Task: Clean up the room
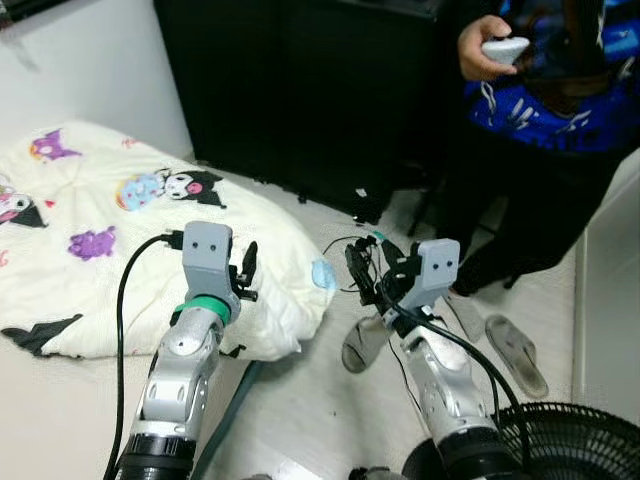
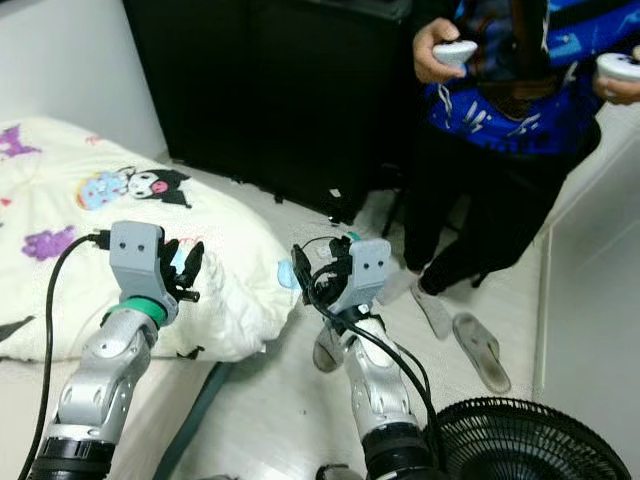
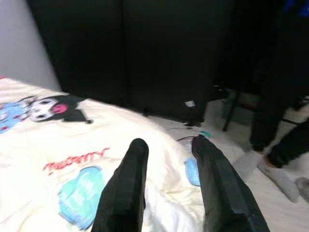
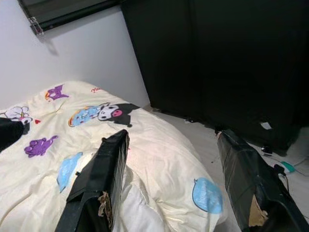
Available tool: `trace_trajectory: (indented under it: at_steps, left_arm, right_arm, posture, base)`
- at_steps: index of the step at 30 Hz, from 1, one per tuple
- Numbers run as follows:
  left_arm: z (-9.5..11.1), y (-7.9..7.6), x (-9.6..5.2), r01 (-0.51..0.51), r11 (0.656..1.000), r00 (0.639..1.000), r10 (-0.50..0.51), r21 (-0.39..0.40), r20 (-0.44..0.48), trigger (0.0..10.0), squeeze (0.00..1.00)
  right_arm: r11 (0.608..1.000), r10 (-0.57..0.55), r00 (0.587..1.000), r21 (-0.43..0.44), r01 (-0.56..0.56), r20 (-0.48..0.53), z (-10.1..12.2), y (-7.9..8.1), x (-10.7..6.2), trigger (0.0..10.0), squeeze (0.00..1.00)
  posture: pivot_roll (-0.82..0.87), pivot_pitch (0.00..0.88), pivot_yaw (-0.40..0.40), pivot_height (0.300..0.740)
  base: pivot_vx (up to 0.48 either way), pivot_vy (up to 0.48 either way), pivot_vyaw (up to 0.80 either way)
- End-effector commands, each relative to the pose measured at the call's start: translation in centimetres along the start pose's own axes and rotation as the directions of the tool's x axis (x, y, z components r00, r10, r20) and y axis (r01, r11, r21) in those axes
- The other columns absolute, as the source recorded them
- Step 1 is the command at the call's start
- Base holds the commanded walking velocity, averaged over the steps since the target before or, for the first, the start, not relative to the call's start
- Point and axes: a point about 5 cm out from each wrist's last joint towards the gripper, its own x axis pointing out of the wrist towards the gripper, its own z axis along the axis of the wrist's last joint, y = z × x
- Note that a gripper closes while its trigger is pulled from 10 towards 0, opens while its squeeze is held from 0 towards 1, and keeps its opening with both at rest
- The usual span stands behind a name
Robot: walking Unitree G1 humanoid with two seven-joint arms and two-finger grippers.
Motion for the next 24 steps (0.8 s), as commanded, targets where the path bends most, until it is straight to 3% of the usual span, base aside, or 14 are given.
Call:
trace_trajectory:
  at_steps: [1, 8, 24]
  left_arm:
    - [-1.1, 0.0, -0.4, 0.019, 0.999, 0.999, -0.017, 0.046, -0.037, 10.0, 0.00]
    - [-2.9, 0.3, -1.0, 0.044, 0.992, 0.996, -0.033, 0.122, -0.085, 10.0, 0.00]
    - [-3.8, 0.6, -1.1, 0.009, 0.995, 0.993, 0.003, 0.100, -0.116, 10.0, 0.00]
  right_arm:
    - [1.000, 0.018, 0.999, 0.018, -0.018, -0.027, -0.8, 0.4, -0.5, 10.0, 0.00]
    - [1.000, -0.016, 0.999, 0.006, 0.016, -0.047, -1.3, -0.3, -1.0, 10.0, 0.00]
    - [0.998, -0.046, 0.997, -0.036, 0.044, -0.068, -1.5, -1.0, -1.1, 10.0, 0.00]
  posture:
    - [0.00, 0.000, 0.041, 0.724]
    - [0.00, 0.000, 0.043, 0.724]
    - [0.00, 0.000, 0.035, 0.699]
  base:
    - [0.000, 0.000, 0.00]
    - [0.000, 0.000, 0.00]
    - [0.000, 0.000, 0.00]
